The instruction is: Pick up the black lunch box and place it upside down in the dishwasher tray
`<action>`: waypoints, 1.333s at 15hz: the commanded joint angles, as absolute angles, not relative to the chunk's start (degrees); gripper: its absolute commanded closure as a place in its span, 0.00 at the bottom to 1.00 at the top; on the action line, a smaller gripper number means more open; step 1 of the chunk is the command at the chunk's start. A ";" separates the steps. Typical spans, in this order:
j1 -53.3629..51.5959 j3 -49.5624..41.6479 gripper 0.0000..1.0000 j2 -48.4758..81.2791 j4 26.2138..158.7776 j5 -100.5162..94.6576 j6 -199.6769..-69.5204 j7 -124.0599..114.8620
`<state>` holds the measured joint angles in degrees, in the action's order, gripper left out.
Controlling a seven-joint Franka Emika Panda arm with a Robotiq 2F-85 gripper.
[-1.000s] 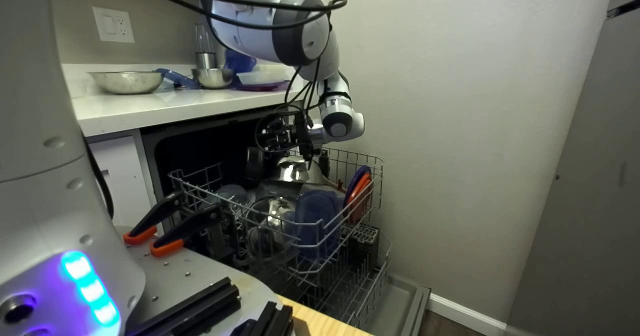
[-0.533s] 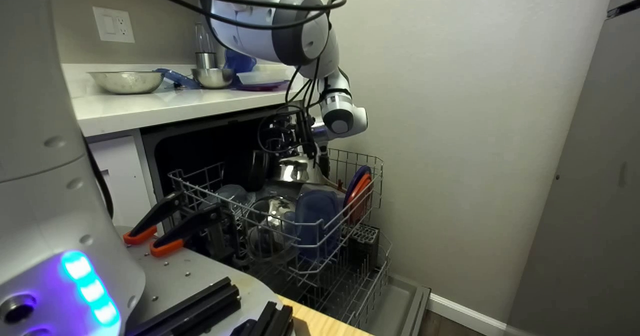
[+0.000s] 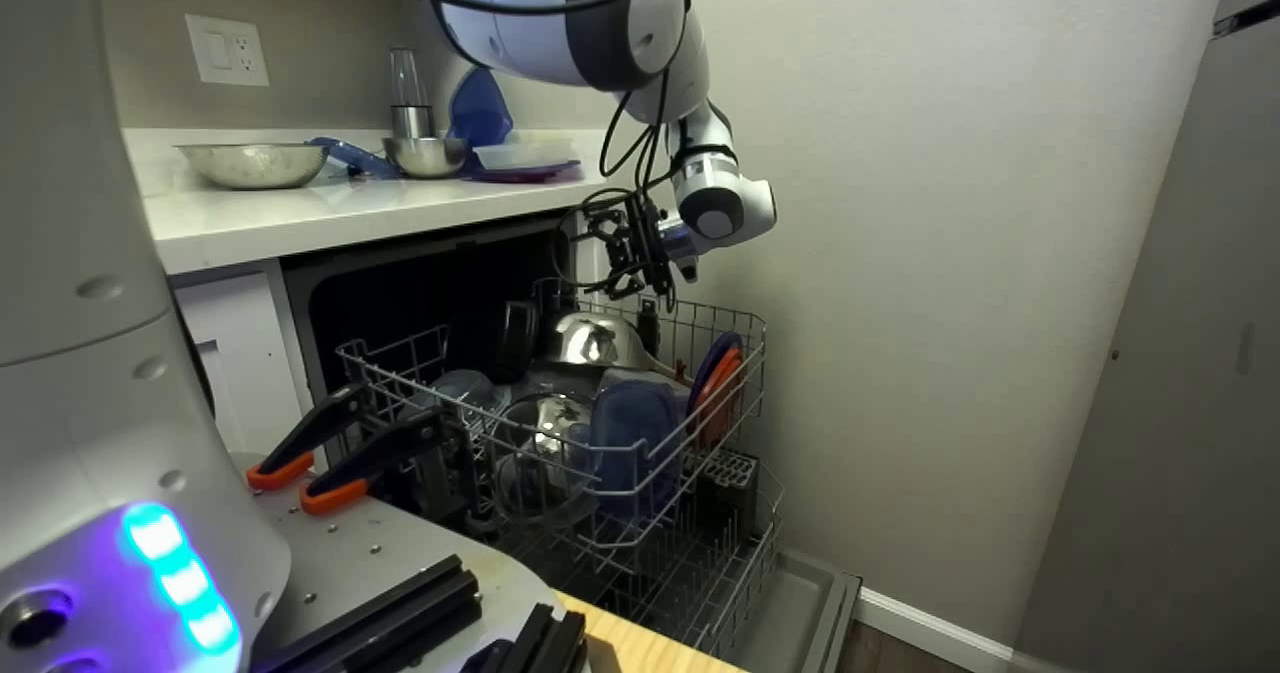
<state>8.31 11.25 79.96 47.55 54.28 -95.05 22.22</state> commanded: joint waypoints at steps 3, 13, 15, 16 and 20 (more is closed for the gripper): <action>9.23 8.14 0.00 70.35 58.55 53.08 -95.06 21.38; 7.91 5.68 0.00 58.70 71.56 49.82 -96.33 21.92; 7.61 5.63 0.00 56.71 73.61 48.79 -96.80 21.83; 7.43 5.55 0.00 55.76 74.62 48.22 -97.09 21.83; 6.71 5.39 0.00 52.41 78.12 46.67 -98.27 21.65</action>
<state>7.58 6.01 57.59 71.69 48.19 -95.53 22.21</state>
